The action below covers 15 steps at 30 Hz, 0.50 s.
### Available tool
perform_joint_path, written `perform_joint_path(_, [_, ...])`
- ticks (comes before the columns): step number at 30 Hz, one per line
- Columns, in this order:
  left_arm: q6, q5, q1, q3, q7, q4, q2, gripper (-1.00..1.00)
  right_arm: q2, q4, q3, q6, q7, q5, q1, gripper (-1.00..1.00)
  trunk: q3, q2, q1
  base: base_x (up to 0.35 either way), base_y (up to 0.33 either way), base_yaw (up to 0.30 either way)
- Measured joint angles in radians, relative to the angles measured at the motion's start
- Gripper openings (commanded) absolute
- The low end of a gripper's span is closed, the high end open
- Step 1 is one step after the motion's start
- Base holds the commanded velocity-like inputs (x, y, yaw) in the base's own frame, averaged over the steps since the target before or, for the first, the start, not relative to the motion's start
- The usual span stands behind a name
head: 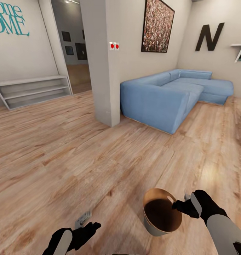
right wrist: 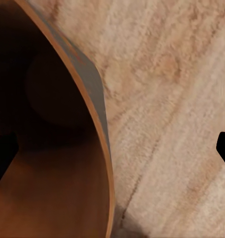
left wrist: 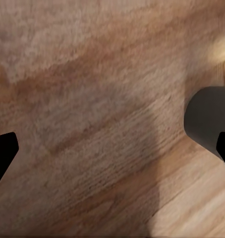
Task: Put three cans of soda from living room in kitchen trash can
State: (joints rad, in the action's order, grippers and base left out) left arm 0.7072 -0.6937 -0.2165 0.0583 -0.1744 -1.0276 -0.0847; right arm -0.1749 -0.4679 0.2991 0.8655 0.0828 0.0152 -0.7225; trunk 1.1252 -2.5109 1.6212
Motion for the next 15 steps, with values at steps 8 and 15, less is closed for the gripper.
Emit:
perform_joint_path(8, [0.0, 0.0, 0.0, 0.0, 0.0, 0.001, -0.001, 1.0, 0.0, 0.0, 0.0, 0.0, 0.0, 0.0, 0.0, 1.0, 0.031, -0.002, 0.004, 0.0, 0.0, 0.0])
perform_joint_path(15, [-0.009, 0.004, 0.0, -0.001, 0.008, 0.005, 0.002, 1.0, -0.001, 0.0, 0.0, 0.001, 0.0, -0.001, 0.0, -1.0, 0.035, -0.002, 0.004, 0.0, 0.0, 0.0])
